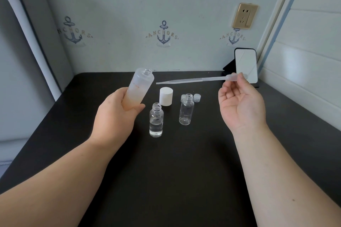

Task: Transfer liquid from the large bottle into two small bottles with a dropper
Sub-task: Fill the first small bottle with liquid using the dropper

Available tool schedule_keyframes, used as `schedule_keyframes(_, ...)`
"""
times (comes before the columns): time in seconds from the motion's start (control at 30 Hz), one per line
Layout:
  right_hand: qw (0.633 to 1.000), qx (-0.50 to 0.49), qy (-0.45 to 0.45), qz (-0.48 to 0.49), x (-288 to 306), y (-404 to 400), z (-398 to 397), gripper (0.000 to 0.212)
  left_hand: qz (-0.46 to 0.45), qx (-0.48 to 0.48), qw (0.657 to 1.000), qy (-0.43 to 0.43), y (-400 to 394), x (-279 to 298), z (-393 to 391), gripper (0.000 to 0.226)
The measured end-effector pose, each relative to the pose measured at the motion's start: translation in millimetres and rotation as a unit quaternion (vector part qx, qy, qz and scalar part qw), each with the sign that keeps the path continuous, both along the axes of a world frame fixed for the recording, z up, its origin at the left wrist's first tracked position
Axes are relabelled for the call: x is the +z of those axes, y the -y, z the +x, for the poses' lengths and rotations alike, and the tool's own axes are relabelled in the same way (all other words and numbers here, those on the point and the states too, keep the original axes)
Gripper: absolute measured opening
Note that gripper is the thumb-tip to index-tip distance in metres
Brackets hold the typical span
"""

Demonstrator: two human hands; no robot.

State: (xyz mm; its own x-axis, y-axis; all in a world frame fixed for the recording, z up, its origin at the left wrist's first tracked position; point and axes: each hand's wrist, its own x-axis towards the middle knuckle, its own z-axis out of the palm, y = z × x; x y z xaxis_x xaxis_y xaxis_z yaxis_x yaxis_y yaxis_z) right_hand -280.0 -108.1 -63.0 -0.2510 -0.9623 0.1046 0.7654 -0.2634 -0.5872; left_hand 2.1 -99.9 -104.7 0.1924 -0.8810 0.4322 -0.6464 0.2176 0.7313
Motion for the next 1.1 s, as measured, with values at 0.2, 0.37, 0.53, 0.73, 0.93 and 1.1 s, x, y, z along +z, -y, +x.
schedule_keyframes(0.2, 1.0, 0.003, -0.017, 0.006, -1, 2, 0, 0.012, 0.019, -0.006, 0.999, -0.033, 1, -1, 1, 0.027)
schedule_keyframes(0.37, 1.0, -0.006, -0.026, 0.013, -3, 5, -1, 0.006, 0.029, -0.014, 0.998, -0.046, 2, -1, 0, 0.029)
schedule_keyframes(0.53, 0.999, -0.006, -0.035, 0.012, -3, 5, 0, 0.018, 0.042, -0.013, 0.997, -0.059, 5, -1, 1, 0.033)
schedule_keyframes(0.73, 0.999, -0.003, -0.053, 0.005, -4, 5, 0, 0.021, 0.042, -0.004, 0.997, -0.061, 6, -2, 3, 0.037)
schedule_keyframes(0.93, 0.998, 0.003, -0.056, -0.002, -4, 4, 0, 0.016, 0.042, -0.014, 0.994, -0.101, 0, 0, 4, 0.057)
schedule_keyframes(1.1, 0.998, -0.003, -0.058, 0.004, -4, 3, 1, 0.016, -0.042, 0.021, 0.989, -0.138, -13, 11, 4, 0.037)
